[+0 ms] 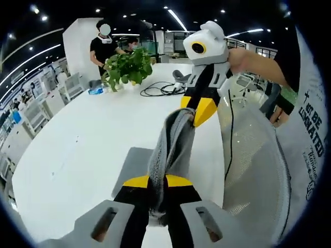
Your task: Fold the towel on the table until its edges align and the towel forms a compact rectangular stack.
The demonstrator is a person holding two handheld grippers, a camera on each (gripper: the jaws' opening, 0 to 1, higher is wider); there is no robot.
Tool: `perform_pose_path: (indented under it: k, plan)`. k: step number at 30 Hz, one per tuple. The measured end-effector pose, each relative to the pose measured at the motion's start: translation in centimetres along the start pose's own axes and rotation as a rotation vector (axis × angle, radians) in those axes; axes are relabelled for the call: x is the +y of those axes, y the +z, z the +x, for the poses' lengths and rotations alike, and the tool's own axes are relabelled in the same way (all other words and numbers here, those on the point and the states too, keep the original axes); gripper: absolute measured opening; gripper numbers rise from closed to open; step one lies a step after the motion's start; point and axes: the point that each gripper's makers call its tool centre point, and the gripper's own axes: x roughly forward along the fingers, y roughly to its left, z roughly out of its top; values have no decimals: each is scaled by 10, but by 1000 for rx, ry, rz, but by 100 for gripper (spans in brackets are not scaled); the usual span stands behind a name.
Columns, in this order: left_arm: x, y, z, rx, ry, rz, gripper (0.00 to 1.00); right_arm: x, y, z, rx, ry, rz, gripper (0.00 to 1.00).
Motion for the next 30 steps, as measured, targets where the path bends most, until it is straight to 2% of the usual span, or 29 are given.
perform_pose_path:
  k: [5, 12, 18, 19, 21, 23, 24, 26, 30]
  plan:
    - [20, -6, 18, -5, -2, -63, 9, -29, 3, 12, -21, -36, 61, 11]
    - [36, -19, 38, 31, 2, -83, 9, -53, -1, 29, -23, -57, 121, 11]
    - [49, -36, 63, 68, 5, -119, 9, -79, -17, 46, 1, -89, 196, 11]
    - [53, -39, 66, 75, 14, -121, 4, -82, -20, 48, 8, -96, 203, 10]
    - [58, -47, 73, 97, 26, -128, 4, -88, -29, 53, 22, -105, 217, 10]
    - [61, -52, 80, 98, 24, -159, 4, -94, -31, 59, -14, -115, 265, 10]
    - [61, -54, 82, 101, 24, -161, 4, -97, -33, 61, -24, -121, 318, 10]
    - [62, -62, 90, 117, 21, -168, 4, -103, -36, 65, -25, -124, 321, 10]
    - [65, -65, 95, 115, 36, -178, 4, -114, -41, 71, -31, -144, 358, 10]
